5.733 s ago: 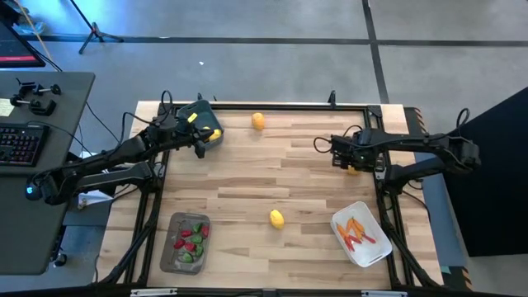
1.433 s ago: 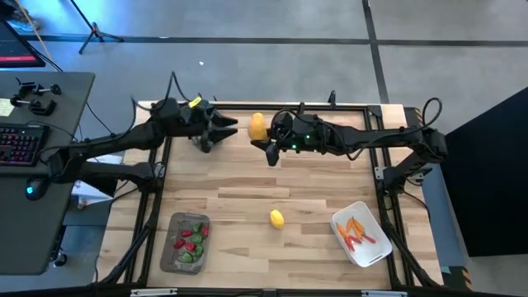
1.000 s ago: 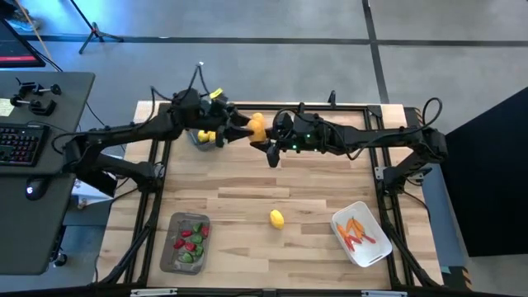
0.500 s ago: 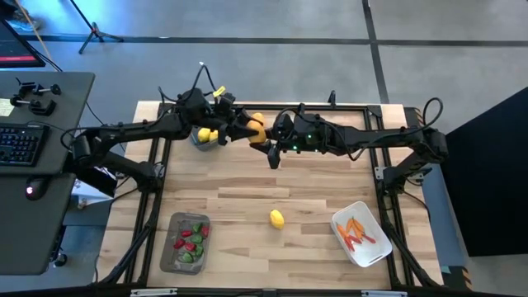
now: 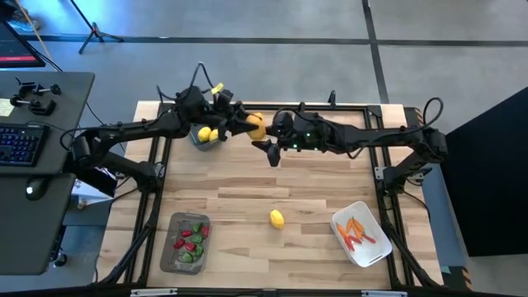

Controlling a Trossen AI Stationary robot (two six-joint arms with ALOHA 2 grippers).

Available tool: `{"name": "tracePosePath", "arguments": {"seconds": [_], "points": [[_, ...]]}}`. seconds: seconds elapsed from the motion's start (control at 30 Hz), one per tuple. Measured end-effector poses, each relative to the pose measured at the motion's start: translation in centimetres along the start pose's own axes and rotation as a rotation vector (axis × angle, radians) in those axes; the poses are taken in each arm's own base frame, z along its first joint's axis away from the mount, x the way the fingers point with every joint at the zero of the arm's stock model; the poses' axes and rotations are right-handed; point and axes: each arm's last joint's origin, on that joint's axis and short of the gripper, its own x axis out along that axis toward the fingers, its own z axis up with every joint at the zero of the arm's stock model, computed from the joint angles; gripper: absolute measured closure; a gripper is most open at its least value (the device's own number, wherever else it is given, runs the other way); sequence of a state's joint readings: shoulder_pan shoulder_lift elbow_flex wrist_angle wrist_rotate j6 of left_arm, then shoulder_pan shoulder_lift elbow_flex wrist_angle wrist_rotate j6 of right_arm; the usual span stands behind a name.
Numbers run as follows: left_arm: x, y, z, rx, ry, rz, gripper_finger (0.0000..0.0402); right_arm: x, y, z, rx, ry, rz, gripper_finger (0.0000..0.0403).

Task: Sort produce into baskets
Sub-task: Put the lemon into the blue bin

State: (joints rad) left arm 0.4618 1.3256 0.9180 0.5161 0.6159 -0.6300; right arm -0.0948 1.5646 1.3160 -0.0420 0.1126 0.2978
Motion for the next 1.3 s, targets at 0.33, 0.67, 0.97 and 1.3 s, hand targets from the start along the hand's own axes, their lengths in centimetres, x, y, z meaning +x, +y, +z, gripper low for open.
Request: {"name": "tracePosePath", "arguments": {"seconds": [0.33, 0.67, 0.97, 1.3], "points": [[-3.2, 0.9, 2.5, 0.065, -0.074, 0.102, 0.0224, 0.1, -1.3, -0.7, 0.007, 0.094, -0.051, 0.0121], [-10.5, 4.9, 1.0, -0.054, 0.170, 0.706, 0.0225, 0.1, -1.4, -0.8, 0.012, 0.097, -0.066, 0.0147], [-15.3, 10.0, -1.5, -0.188, 0.429, 1.143, 0.0228, 0.1, -1.7, -0.8, 0.012, 0.094, -0.100, 0.0169], [-16.6, 13.8, -3.9, -0.283, 0.622, 1.333, 0.0224, 0.1, -1.7, -0.7, 0.012, 0.094, -0.097, 0.0176]]}}
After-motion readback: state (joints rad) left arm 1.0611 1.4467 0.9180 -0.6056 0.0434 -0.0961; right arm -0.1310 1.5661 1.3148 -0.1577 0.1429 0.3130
